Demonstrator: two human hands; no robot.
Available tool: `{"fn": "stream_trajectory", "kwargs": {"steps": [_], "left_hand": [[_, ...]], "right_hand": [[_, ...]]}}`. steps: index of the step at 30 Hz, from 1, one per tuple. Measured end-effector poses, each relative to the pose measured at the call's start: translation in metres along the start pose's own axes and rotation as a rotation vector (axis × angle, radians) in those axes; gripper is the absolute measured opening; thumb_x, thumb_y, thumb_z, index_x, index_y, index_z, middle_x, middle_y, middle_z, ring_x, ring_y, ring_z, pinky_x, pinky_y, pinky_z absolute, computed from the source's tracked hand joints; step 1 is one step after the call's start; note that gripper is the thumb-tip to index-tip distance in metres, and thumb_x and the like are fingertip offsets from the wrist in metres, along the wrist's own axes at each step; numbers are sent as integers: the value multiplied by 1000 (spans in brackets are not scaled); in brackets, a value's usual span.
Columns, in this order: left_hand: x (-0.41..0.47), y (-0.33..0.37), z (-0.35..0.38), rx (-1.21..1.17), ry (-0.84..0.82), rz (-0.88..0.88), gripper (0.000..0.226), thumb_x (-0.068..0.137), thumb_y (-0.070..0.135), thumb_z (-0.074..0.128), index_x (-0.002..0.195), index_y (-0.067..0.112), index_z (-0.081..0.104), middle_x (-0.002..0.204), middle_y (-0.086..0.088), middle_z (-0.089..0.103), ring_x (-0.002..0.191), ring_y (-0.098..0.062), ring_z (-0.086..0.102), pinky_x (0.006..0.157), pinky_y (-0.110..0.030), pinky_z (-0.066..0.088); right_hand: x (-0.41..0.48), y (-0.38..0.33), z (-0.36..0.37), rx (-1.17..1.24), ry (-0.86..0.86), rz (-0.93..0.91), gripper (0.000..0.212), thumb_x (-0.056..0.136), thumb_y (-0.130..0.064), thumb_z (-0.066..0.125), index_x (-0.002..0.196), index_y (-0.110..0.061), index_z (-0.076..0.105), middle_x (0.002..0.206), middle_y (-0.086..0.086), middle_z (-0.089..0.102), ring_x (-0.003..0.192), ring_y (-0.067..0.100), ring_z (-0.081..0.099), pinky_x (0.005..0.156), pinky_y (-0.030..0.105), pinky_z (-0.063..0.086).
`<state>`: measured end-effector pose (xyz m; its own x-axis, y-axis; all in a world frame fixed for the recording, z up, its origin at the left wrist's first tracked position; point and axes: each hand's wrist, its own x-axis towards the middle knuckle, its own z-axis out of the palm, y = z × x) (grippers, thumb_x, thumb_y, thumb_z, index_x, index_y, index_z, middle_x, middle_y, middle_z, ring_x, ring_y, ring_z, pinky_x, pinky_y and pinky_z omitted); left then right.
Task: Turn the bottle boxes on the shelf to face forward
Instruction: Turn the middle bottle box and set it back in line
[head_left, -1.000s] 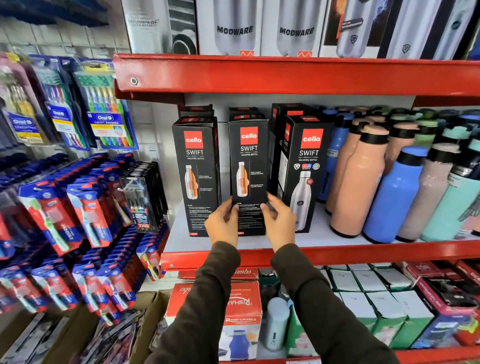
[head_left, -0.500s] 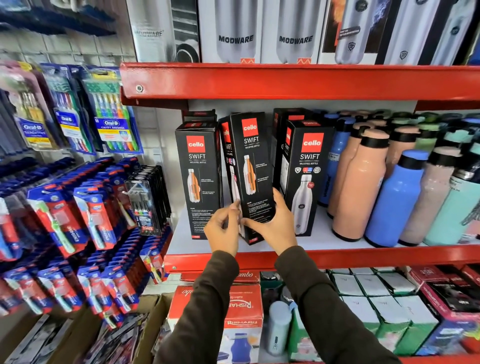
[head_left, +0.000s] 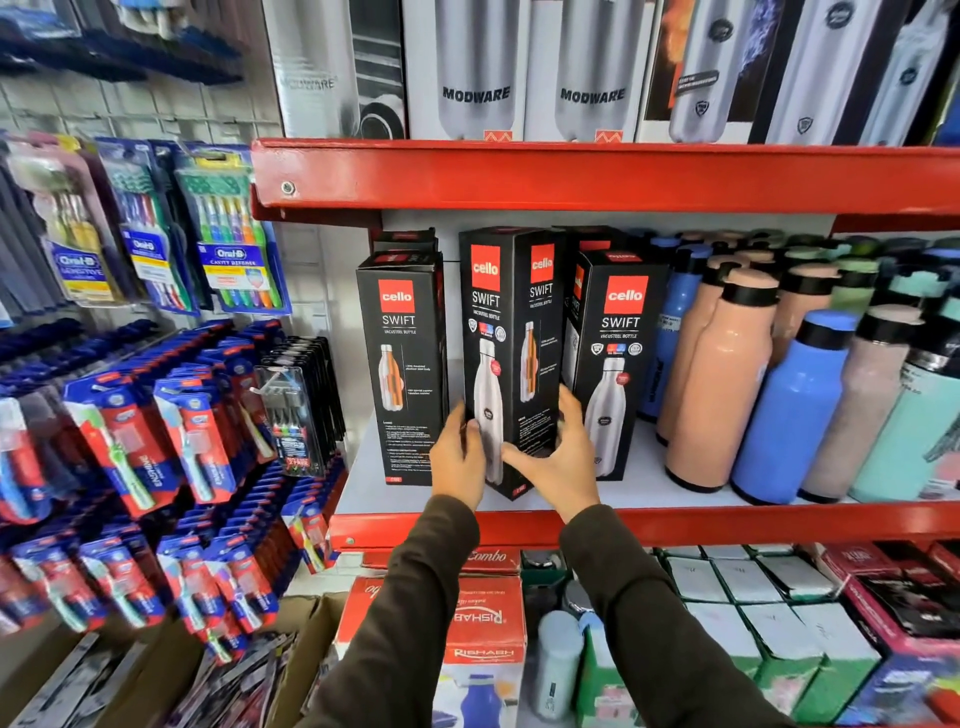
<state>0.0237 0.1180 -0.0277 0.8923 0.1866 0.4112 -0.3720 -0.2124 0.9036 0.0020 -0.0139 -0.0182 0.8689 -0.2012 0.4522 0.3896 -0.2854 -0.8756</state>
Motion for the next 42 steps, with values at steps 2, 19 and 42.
{"fn": "stream_trajectory", "kwargs": {"steps": [2,19,42], "left_hand": [[1,-3,-2,-15,13,-2,36,100,15,46,135,10,51,120,-2,60,109,-12,55,84,-5,34],[-6,-6,7,-35,72,-1,24,94,6,53,118,10,50,112,-2,61,105,-18,63,97,-31,49],[-6,-4,21,-2,122,-125,29,95,8,52,123,11,50,123,-13,64,115,-25,61,100,-35,48]], "right_hand": [[-1,0,-1,-5,-32,-8,105,64,-30,81,151,-30,22,151,-7,42,139,7,39,115,39,36],[10,21,5,-103,-63,38,68,90,1,59,149,-23,34,144,5,51,136,18,45,115,37,37],[13,30,15,-224,104,0,49,91,-3,58,137,-15,51,130,10,60,118,23,60,102,39,50]]}}
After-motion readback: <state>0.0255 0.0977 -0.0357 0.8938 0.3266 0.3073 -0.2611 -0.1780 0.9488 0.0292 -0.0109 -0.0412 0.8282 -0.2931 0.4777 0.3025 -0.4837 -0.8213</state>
